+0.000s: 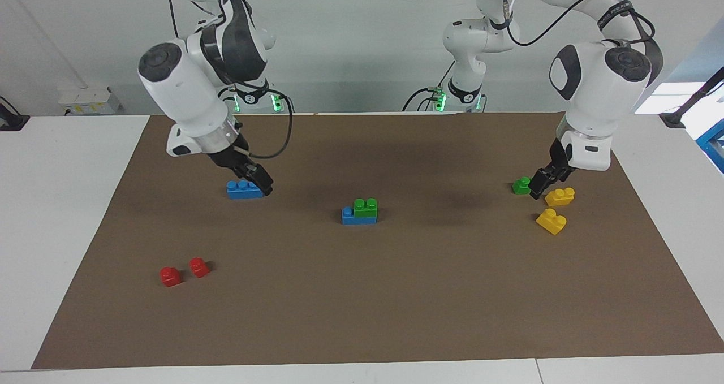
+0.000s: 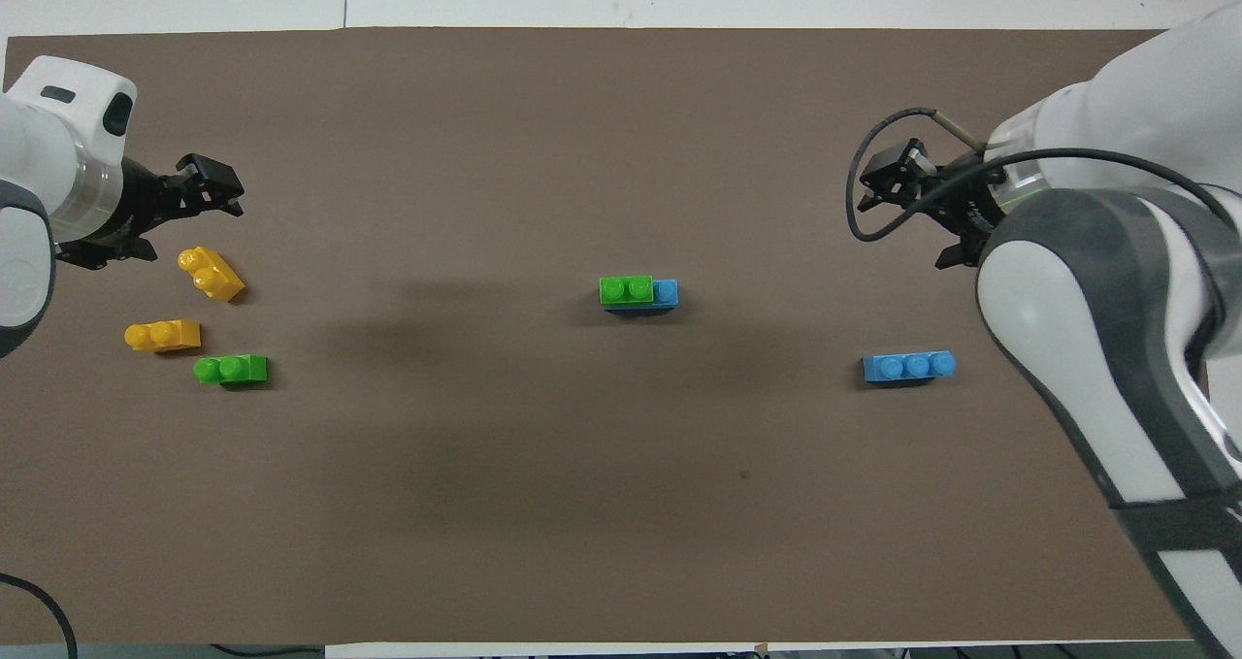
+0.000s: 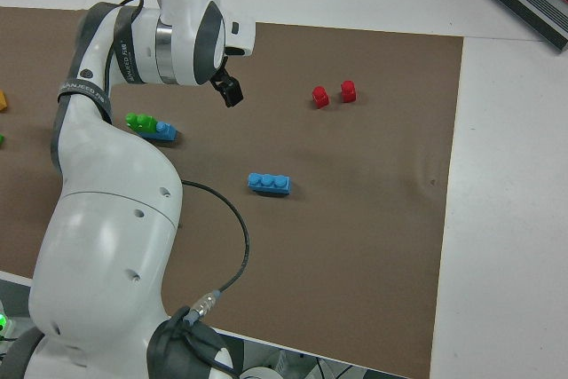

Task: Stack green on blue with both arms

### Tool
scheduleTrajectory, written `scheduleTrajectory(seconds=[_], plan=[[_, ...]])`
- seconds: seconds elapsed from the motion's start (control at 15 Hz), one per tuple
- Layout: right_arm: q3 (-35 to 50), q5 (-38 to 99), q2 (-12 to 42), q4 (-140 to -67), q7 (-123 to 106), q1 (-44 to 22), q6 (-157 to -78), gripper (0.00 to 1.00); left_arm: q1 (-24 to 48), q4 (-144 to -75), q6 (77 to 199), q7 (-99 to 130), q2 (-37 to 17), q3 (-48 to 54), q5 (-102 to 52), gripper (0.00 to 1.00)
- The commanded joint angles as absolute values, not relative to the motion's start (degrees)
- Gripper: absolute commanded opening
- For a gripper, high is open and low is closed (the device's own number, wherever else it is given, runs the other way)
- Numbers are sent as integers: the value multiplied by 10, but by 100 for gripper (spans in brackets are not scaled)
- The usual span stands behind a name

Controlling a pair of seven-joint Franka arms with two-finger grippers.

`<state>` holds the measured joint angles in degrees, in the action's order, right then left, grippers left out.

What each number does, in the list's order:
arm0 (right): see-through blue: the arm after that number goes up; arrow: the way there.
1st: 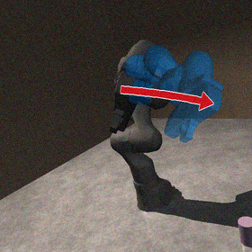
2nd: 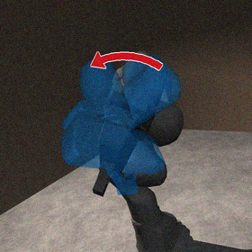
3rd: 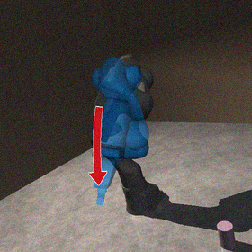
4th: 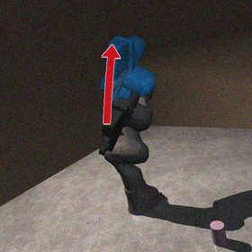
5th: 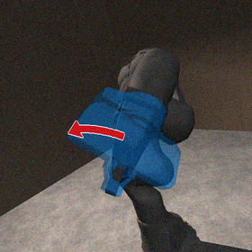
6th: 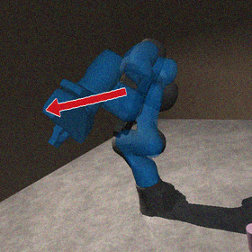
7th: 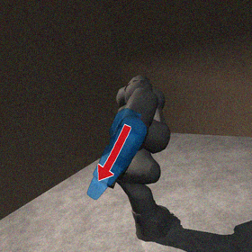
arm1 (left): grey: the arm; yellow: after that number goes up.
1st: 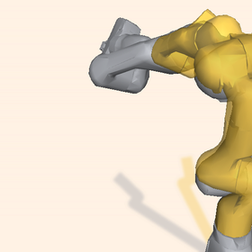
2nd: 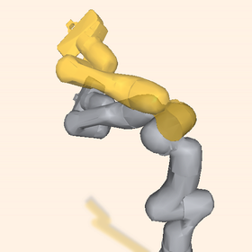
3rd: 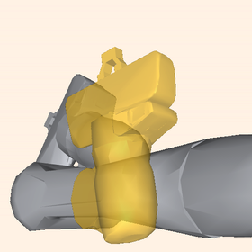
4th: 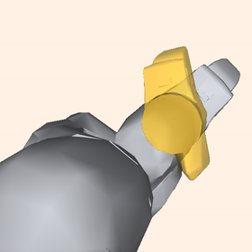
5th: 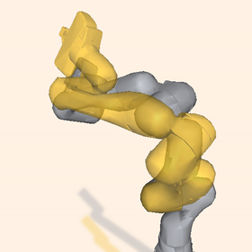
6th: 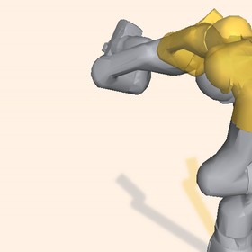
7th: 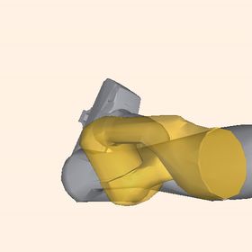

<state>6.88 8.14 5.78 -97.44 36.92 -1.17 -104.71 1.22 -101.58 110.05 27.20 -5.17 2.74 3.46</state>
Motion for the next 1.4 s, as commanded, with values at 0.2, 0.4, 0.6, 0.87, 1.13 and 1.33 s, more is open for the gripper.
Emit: scheduleTrajectory(seconds=[0.2,0.4,0.6,0.87,1.13,1.33], plan=[[74,26,-25,-975,125,36,-966,100,-9,-1022,1028,120,19,29,26,100],[74,17,-28,-941,94,47,-897,100,-9,-1020,996,57,45,30,26,100],[73,15,-29,-933,98,47,-866,100,-8,-1020,983,17,58,32,26,100],[72,-11,-28,-930,98,49,-871,100,-7,-982,949,25,53,30,12,100],[69,-41,-29,-931,96,52,-873,100,-8,-953,921,36,50,25,-30,100],[67,-40,-29,-931,101,51,-875,100,-7,-953,924,37,50,25,-26,100]])
